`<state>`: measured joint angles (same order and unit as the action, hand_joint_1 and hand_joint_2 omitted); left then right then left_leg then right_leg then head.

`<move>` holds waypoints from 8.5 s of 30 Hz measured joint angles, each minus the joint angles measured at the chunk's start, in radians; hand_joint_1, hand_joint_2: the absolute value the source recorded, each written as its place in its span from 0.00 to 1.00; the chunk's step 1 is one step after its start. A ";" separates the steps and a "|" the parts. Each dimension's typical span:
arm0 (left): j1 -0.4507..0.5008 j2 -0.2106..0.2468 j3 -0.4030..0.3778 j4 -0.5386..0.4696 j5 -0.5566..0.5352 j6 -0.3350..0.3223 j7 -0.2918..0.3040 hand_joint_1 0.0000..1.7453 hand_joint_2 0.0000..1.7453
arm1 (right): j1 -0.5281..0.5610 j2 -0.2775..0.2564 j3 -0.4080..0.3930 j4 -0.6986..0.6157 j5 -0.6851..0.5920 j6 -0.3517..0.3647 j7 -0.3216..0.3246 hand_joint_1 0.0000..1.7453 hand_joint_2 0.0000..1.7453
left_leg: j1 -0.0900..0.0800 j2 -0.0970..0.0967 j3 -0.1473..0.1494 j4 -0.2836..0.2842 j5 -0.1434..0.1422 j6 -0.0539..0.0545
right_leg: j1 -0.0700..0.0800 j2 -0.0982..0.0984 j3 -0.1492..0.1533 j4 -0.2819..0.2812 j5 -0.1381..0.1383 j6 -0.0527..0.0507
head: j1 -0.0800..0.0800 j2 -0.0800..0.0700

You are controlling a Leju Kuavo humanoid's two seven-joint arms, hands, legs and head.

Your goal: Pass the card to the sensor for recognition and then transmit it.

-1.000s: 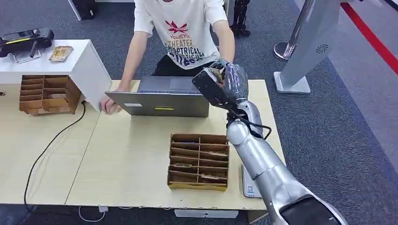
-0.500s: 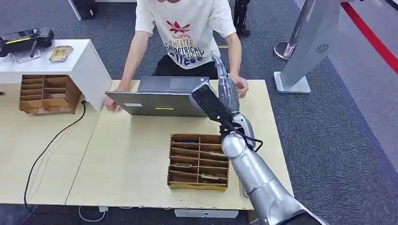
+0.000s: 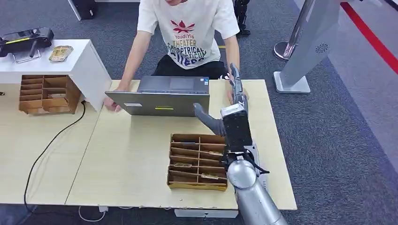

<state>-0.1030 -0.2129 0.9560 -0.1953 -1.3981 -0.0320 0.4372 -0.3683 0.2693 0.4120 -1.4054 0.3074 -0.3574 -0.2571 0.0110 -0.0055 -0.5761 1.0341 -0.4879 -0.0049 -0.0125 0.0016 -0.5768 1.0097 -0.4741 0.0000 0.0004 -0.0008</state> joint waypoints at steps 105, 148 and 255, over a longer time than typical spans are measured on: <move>0.002 0.000 0.093 0.000 0.065 0.001 0.000 0.00 0.00 | 0.189 -0.245 0.182 0.122 0.967 -0.132 0.335 0.55 1.00 | 0.000 0.000 -0.001 0.000 -0.001 0.000 | 0.000 0.000 0.000 0.000 0.000 0.000 | 0.000 0.000; 0.002 0.001 0.093 0.000 0.065 -0.001 -0.001 0.00 0.00 | 0.161 -0.246 0.153 0.215 0.961 -0.093 0.335 0.80 1.00 | 0.000 0.000 -0.001 0.000 -0.001 0.000 | 0.000 0.000 0.000 0.000 0.000 0.000 | 0.000 0.000; -0.015 0.000 -0.006 0.000 -0.081 -0.049 0.004 0.00 0.00 | -0.439 -0.113 0.079 0.455 0.680 -0.016 0.275 1.00 1.00 | 0.000 0.000 -0.002 0.000 0.001 -0.001 | 0.000 0.000 -0.001 0.000 0.001 0.000 | 0.000 0.000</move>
<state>-0.1184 -0.2129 0.9503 -0.1953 -1.4794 -0.0809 0.4410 -0.8073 0.1568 0.4914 -0.9508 0.9876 -0.3734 0.0175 0.0110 -0.0054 -0.5777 1.0344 -0.4872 -0.0054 -0.0125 0.0017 -0.5778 1.0099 -0.4728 0.0004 0.0004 -0.0008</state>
